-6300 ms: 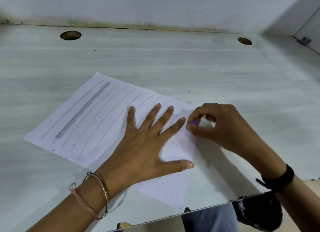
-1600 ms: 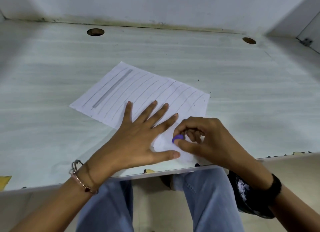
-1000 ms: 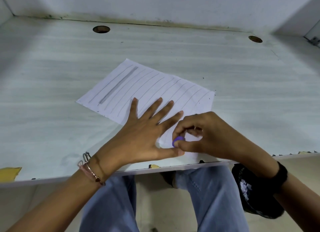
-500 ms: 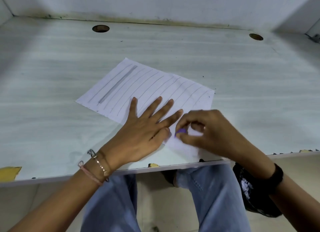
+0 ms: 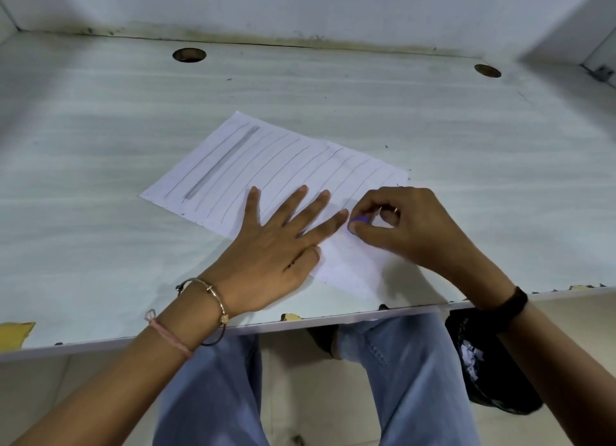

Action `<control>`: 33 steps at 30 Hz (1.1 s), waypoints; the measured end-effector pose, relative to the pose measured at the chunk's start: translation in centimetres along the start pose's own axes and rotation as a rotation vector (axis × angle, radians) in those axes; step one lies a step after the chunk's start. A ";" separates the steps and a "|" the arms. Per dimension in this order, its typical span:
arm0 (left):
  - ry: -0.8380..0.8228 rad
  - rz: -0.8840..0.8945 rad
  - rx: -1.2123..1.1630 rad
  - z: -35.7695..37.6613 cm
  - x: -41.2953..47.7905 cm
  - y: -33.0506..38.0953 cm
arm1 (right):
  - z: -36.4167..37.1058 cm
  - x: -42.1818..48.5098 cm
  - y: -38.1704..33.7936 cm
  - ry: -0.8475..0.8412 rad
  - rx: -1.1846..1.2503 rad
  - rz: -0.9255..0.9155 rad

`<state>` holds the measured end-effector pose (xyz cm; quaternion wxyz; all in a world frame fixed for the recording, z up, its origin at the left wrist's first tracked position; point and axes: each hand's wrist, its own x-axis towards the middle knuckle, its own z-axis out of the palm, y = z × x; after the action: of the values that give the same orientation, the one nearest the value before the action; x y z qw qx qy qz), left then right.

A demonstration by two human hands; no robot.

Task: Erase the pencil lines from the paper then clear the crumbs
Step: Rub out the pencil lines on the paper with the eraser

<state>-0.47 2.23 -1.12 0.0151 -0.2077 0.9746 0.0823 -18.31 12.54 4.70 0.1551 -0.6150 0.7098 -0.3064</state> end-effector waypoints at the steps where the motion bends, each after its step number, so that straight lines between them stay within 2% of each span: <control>1: -0.001 -0.001 0.005 0.0 0.0 0.0 | 0.1 -0.2 -0.3 -0.019 -0.015 -0.015; 4: 0.006 -0.001 0.027 0.1 0.2 0.0 | 1.3 -1.8 -1.4 -0.263 -0.004 -0.114; 5: 0.010 0.000 0.027 0.1 0.2 -0.1 | 1.2 -1.8 -1.4 -0.279 0.004 -0.116; 8: 0.007 0.003 0.017 0.1 0.0 -0.1 | 0.2 -0.2 0.0 -0.038 0.000 -0.025; 9: 0.004 0.002 0.013 0.1 0.0 -0.1 | 0.1 0.0 -0.1 -0.005 -0.013 -0.008; 10: 0.002 0.001 0.015 0.0 0.1 -0.1 | 0.2 -0.1 -0.5 -0.032 -0.025 -0.024; 13: 0.003 0.006 0.027 0.1 0.2 0.0 | 1.1 -1.2 -1.6 -0.267 0.022 -0.085; 14: 0.006 0.007 0.022 0.1 0.1 -0.1 | 1.0 -1.0 -1.5 -0.274 0.022 -0.076; 17: 0.010 0.009 0.021 0.1 0.0 -0.1 | 0.4 0.2 -0.2 -0.050 -0.004 -0.016; 18: 0.007 0.009 0.021 0.0 0.0 -0.1 | 0.4 0.2 -0.3 -0.029 -0.019 -0.013; 22: 0.004 0.007 0.027 0.1 0.1 0.0 | 1.2 -1.4 -1.6 -0.282 0.037 -0.076; 23: 0.007 0.006 0.024 0.1 0.1 0.0 | 0.9 -1.2 -1.3 -0.278 0.042 -0.058; 26: 0.008 0.004 0.027 0.1 0.0 -0.1 | 0.1 0.1 0.1 -0.028 0.021 0.011; 27: 0.005 0.003 0.026 0.0 0.0 0.0 | 0.2 0.0 0.0 -0.007 0.006 0.008; 31: 0.005 0.004 0.035 0.1 0.1 0.0 | 1.4 -1.7 -1.4 -0.275 0.027 -0.107; 32: 0.009 0.004 0.025 0.1 0.1 -0.1 | 1.1 -1.4 -1.1 -0.273 0.026 -0.097; 33: 0.009 0.005 0.014 0.1 0.1 -0.1 | 0.8 -0.7 -0.4 -0.201 0.018 -0.075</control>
<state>-0.50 2.12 -1.22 0.0120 -0.2056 0.9757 0.0746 -17.39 13.04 4.22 0.2195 -0.6674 0.6643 -0.2551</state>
